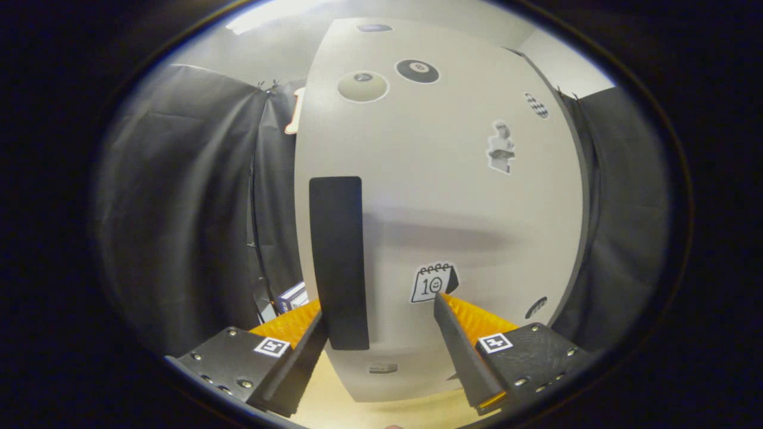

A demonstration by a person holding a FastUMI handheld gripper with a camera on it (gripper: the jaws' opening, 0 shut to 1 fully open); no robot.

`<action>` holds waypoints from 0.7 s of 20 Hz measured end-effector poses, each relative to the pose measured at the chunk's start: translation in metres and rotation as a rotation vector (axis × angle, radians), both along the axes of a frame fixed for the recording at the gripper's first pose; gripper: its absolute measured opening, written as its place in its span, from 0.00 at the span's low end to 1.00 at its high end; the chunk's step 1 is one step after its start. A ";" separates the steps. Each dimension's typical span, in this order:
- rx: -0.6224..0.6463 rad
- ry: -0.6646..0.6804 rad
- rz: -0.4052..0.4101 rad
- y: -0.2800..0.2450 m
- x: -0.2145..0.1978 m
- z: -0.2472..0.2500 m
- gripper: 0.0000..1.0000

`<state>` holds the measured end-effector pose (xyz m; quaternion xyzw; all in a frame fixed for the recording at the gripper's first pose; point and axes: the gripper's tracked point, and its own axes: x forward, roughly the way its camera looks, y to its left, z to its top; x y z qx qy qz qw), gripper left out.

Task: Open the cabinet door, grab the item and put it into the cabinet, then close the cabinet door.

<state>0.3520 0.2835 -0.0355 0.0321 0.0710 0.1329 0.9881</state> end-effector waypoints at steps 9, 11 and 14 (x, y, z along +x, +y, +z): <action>-0.012 -0.047 -0.115 0.002 0.035 -0.006 0.99; -0.012 -0.058 -0.141 0.001 0.039 -0.006 0.99; -0.013 -0.067 -0.152 0.002 0.046 -0.006 0.99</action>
